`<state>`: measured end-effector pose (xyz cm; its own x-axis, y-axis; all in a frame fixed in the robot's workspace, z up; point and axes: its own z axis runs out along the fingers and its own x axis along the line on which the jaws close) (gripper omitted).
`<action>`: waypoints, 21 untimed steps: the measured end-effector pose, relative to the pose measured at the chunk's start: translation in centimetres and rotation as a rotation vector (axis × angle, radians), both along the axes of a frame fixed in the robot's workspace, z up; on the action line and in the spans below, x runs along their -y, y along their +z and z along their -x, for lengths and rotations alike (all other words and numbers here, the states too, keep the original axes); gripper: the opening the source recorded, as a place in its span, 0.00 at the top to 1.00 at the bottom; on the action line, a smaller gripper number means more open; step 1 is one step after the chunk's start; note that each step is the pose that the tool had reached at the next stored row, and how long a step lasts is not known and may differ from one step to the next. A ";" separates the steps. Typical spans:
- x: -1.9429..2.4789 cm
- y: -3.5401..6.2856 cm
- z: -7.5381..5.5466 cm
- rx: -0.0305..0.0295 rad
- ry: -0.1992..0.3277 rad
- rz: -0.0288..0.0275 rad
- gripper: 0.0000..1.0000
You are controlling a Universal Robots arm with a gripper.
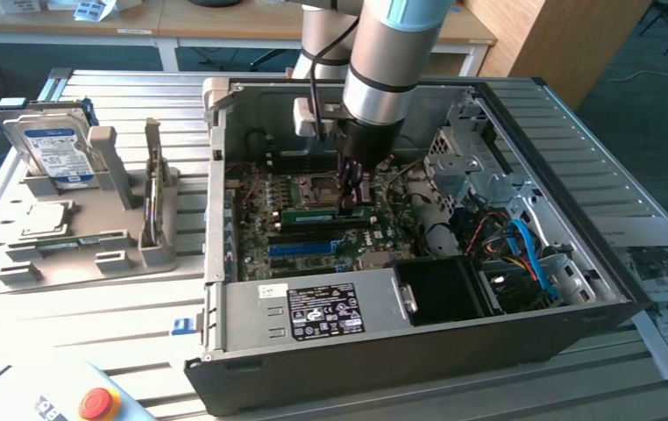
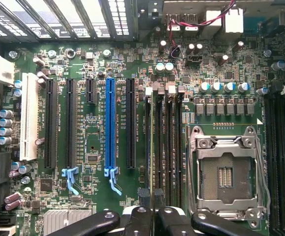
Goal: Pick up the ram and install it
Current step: 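Insert the ram into the slot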
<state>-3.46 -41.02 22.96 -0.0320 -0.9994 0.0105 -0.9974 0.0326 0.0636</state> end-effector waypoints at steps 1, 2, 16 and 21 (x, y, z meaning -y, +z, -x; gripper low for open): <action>0.00 0.00 0.0 -0.0001 0.000 0.0000 0.88; 0.00 0.00 0.0 0.0000 0.000 0.0000 0.88; -0.03 -0.03 -0.1 -0.0001 0.000 0.0002 0.88; -0.03 -0.03 -0.2 -0.0001 0.000 0.0001 0.88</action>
